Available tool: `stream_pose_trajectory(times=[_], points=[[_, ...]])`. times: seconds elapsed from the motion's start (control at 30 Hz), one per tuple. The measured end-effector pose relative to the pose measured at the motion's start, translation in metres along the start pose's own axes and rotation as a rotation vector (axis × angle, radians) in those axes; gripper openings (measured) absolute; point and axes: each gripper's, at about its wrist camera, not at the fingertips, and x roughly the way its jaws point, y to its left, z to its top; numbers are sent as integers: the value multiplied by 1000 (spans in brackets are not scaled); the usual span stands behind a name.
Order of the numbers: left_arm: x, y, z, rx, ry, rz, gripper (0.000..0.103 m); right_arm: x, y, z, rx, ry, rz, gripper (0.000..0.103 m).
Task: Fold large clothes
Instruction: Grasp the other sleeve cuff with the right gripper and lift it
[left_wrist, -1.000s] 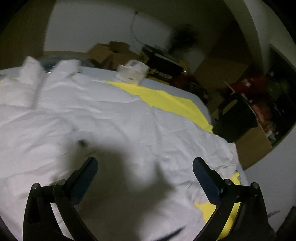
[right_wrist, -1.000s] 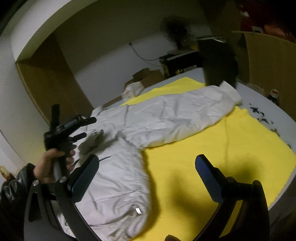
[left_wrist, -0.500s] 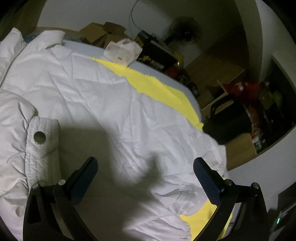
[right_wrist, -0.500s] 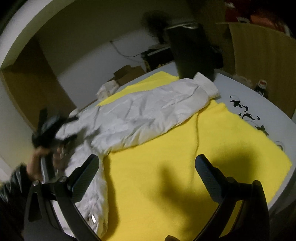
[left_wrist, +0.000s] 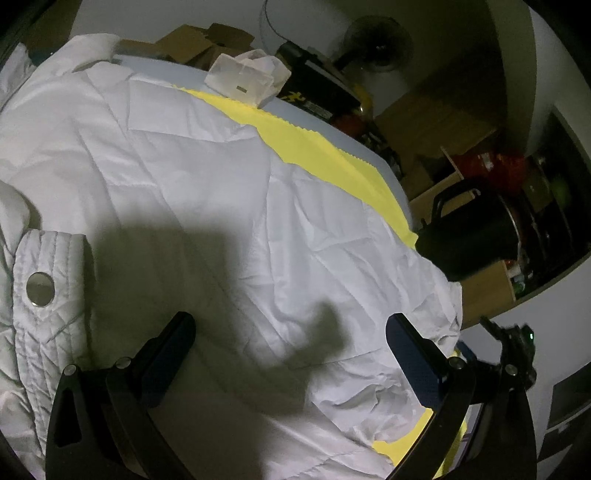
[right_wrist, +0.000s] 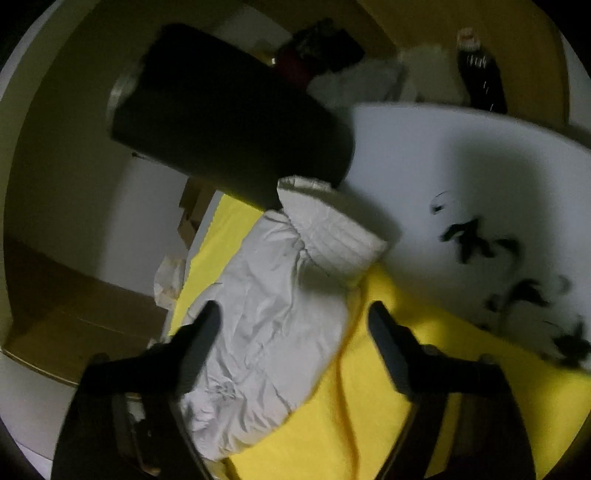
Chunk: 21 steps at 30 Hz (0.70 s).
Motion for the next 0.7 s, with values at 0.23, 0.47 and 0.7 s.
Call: stream_pose_trajectory(times=[0.23,0.47,0.7], points=[[2,1,1,-7,6,-22,103,36,5,-4,-12,43,-102,75],[9,0,3,-20,11,-62,103,42,6,-3,0,27,-69,75],[12,-1,1,6,26,-86,103,61,14,3,-24,33,-107,19]])
